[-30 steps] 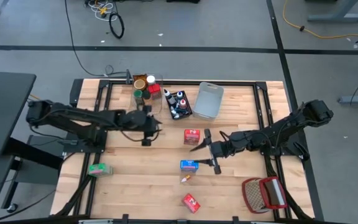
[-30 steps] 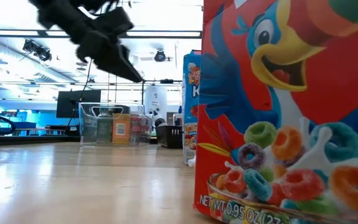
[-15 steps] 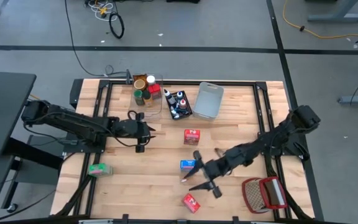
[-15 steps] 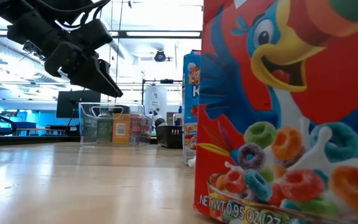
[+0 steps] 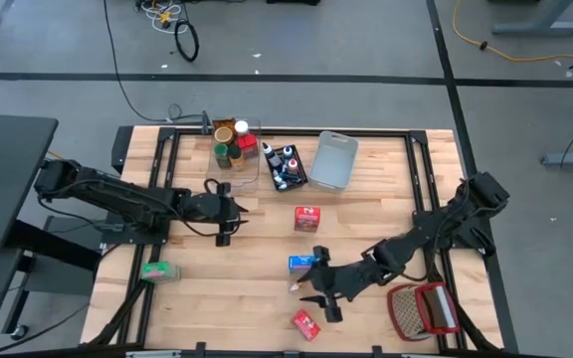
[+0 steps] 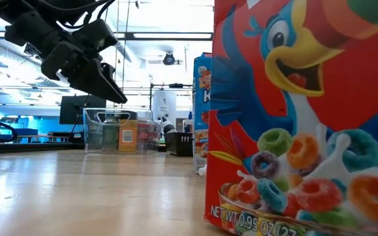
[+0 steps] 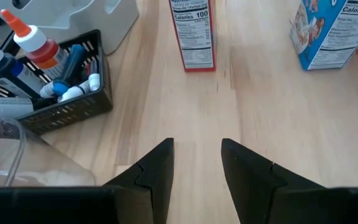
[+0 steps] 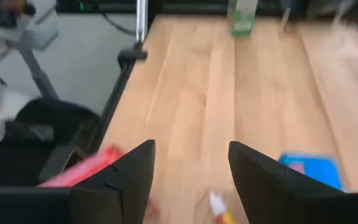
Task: Pick & Place Kitchen Items
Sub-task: Put the yellow food coloring bottle into the black bin
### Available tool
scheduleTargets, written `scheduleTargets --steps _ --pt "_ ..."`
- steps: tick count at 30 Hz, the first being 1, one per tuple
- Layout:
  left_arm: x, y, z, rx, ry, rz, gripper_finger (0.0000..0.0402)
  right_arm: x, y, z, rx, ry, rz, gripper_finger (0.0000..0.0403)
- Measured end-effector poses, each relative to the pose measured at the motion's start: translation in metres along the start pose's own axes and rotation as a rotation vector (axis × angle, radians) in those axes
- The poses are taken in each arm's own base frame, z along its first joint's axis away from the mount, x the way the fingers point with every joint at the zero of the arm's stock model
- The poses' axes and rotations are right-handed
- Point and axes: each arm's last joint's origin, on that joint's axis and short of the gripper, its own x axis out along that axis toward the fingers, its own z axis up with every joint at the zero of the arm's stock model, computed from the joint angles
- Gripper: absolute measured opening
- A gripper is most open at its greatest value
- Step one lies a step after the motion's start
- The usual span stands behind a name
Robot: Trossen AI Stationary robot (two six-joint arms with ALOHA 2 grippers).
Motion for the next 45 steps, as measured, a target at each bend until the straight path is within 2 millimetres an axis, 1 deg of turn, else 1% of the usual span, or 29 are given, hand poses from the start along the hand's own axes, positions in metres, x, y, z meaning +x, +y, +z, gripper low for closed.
scheduleTargets --steps 6,9,12,15,18,20,29,32,36,39,41,45 --pt "0.0 0.0 0.001 0.001 -0.008 0.001 0.0142 -0.003 0.005 -0.014 0.008 0.109 -0.032 0.0215" --pt "0.0 0.0 0.001 0.005 -0.009 0.001 0.0142 -0.004 0.004 -0.02 -0.018 0.134 -0.105 0.0215" --pt "0.0 0.0 0.001 0.005 -0.008 0.001 0.0142 -0.003 0.0 -0.032 -0.034 0.169 -0.139 0.0215" --pt "0.0 0.0 0.0 0.005 -0.005 0.001 0.0142 -0.001 -0.002 -0.043 0.024 0.186 -0.142 0.0215" --pt "0.0 0.0 0.0 0.006 -0.005 0.001 0.0142 0.001 -0.006 -0.06 0.108 0.208 -0.14 0.0215" --pt "0.0 0.0 0.0 0.008 -0.005 0.001 0.0142 0.002 -0.007 -0.068 0.125 0.177 -0.122 0.0215" --pt "0.0 0.0 0.001 0.033 -0.006 0.002 0.0142 0.007 -0.022 -0.12 0.106 0.106 -0.09 0.0215" --pt "0.0 0.0 0.001 0.034 -0.007 0.007 0.0142 0.018 -0.02 -0.126 0.076 0.056 -0.064 0.0215" --pt "0.0 0.0 0.001 0.032 -0.01 0.009 0.0142 0.042 -0.013 -0.135 0.003 0.085 0.01 0.0215" --pt "0.0 0.0 0.001 0.028 -0.009 0.009 0.0142 0.058 -0.01 -0.14 -0.049 0.093 -0.018 0.0215" --pt "0.0 0.0 0.001 0.026 -0.009 0.009 0.0142 0.064 -0.008 -0.14 -0.078 0.081 -0.059 0.0215" --pt "0.0 0.0 0.001 0.027 -0.006 -0.005 0.0142 0.069 -0.008 -0.137 -0.119 0.06 -0.128 0.0215"
